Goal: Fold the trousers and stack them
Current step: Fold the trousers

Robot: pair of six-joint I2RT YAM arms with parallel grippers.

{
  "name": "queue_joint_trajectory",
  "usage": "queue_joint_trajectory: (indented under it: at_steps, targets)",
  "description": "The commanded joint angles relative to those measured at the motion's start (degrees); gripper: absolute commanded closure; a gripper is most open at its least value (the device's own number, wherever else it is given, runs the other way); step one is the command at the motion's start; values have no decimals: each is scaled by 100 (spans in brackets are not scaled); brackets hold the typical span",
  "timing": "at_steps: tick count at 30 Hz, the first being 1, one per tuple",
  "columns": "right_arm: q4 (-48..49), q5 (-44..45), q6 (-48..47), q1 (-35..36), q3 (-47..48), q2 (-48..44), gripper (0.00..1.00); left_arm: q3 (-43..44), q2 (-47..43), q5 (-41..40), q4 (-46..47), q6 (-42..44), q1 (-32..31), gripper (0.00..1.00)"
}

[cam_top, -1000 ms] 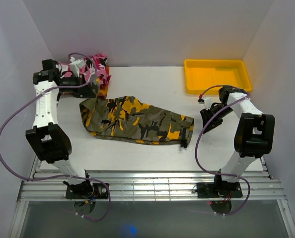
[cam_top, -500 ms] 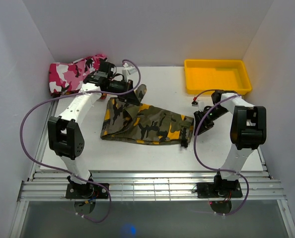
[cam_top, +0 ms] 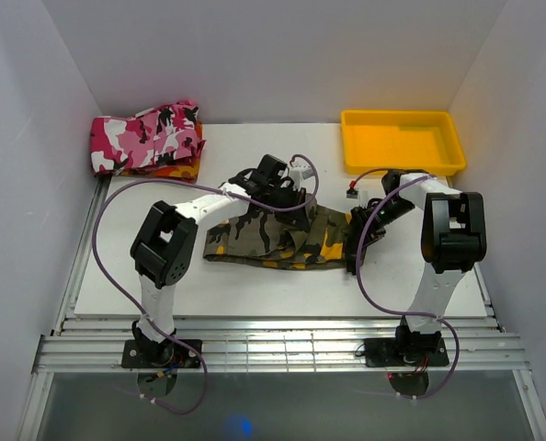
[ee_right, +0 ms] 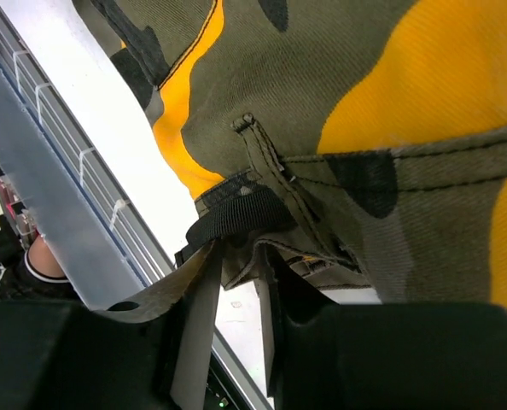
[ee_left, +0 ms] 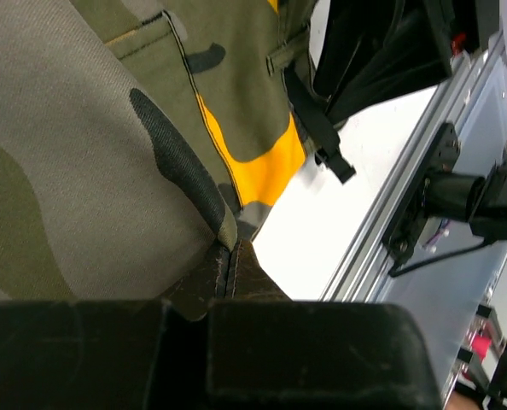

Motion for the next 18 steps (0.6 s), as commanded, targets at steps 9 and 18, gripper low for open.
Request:
queue_joint_trajectory:
  at_steps: [9, 18]
  targets:
    - [311, -399, 150, -139, 22, -888, 73, -673, -552, -454, 1117, -1079, 60, 100]
    - [221, -1569, 455, -88, 40, -697, 72, -982, -763, -489, 1091, -1027, 280, 100]
